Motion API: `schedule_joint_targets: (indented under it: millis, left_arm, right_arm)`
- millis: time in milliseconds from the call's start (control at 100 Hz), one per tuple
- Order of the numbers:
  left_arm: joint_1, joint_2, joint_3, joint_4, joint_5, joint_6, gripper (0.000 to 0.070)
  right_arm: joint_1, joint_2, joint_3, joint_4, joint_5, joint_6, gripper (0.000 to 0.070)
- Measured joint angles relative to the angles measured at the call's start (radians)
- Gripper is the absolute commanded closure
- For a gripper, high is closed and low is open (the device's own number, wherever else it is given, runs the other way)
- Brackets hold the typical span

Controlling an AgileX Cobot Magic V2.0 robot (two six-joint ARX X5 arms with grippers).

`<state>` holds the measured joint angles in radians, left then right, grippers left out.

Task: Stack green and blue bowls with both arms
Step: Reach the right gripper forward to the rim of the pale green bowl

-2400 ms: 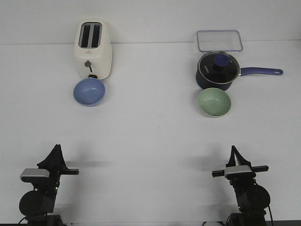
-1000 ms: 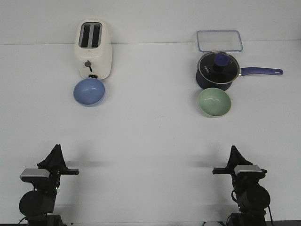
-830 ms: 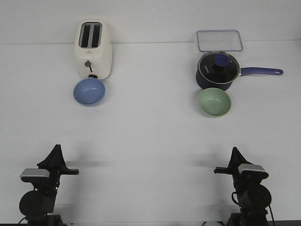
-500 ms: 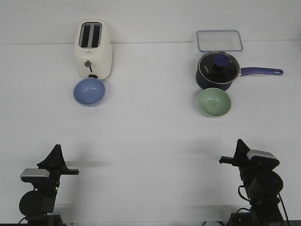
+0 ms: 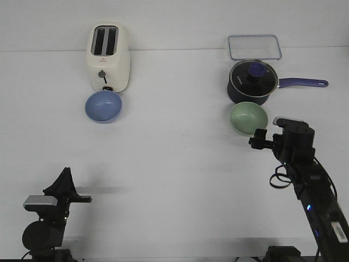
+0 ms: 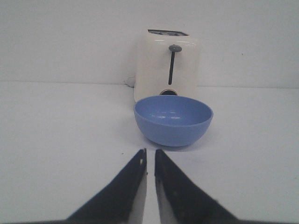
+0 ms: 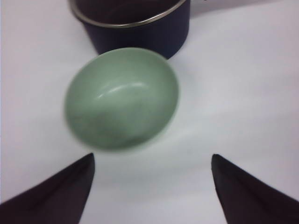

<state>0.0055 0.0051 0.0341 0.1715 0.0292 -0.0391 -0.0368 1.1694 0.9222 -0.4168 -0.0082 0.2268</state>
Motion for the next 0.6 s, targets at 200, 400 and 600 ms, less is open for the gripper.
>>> schedule_joint_targets:
  millis: [200,400,600]
  left_arm:
    - [0.0,0.0,0.0,0.0,0.0,0.0,0.0685]
    - [0.0,0.0,0.0,0.0,0.0,0.0,0.0685]
    - [0.0,0.0,0.0,0.0,0.0,0.0,0.0685]
  right_arm:
    - [-0.035,0.255,0.143,0.0,-0.011,-0.034,0.016]
    - [-0.059,0.442,0.248,-0.001,-0.026,-0.04,0.0213]
    - [-0.07,0.549,0.296,0.001,-0.077,-0.04,0.0597]
